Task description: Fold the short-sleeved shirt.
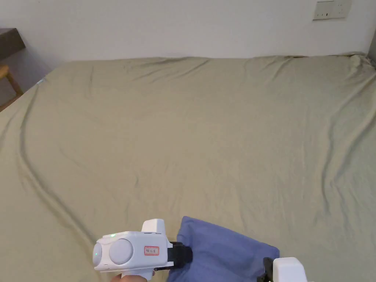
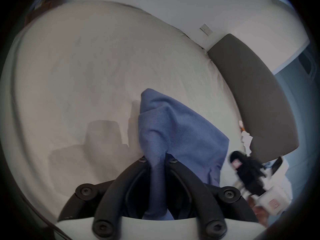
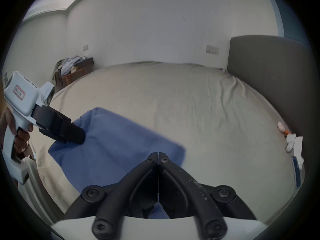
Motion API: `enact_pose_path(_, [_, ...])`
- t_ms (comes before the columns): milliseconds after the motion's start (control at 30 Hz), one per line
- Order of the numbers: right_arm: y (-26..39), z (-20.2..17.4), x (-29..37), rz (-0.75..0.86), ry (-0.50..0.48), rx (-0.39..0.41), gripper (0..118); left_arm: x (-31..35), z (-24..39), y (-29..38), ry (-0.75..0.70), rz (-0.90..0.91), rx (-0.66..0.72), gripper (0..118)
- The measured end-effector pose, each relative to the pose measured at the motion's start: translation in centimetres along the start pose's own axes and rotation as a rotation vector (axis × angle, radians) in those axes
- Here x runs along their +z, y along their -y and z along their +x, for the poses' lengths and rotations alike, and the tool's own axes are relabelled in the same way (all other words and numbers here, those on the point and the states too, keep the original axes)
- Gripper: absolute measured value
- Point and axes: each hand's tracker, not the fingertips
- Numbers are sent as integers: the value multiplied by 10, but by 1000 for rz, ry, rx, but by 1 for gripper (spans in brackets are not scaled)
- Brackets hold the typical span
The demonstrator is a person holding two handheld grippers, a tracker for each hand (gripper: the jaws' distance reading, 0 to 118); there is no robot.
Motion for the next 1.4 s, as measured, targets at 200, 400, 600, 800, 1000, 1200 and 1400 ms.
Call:
enact_pose_path(200, [-39, -6, 7, 82, 6, 27, 3, 52, -89, -53, -241, 50, -13, 12])
enact_pose_path(400, [-69, -22, -5, 114, 4, 41, 3, 113, -211, -85, -538, 85, 60, 12])
enact_pose_path(600, [-102, -46, -24, 131, 3, 39, 3, 156, -288, -95, -707, 108, 113, 12])
enact_pose_path(800, [-127, -53, -36, 165, 1, 49, 3, 169, -314, -97, -778, 99, 152, 20])
enact_pose_path(1000, [-135, -42, -23, 204, 1, 57, 3, 170, -282, -96, -740, 146, 142, 118])
enact_pose_path(1200, [-147, -18, 17, 294, 49, 38, 3, 202, -193, -105, -662, 409, 53, 109])
enact_pose_path(1400, [-167, 10, 69, 416, 125, 35, 3, 237, -61, -98, -597, 745, -139, 109])
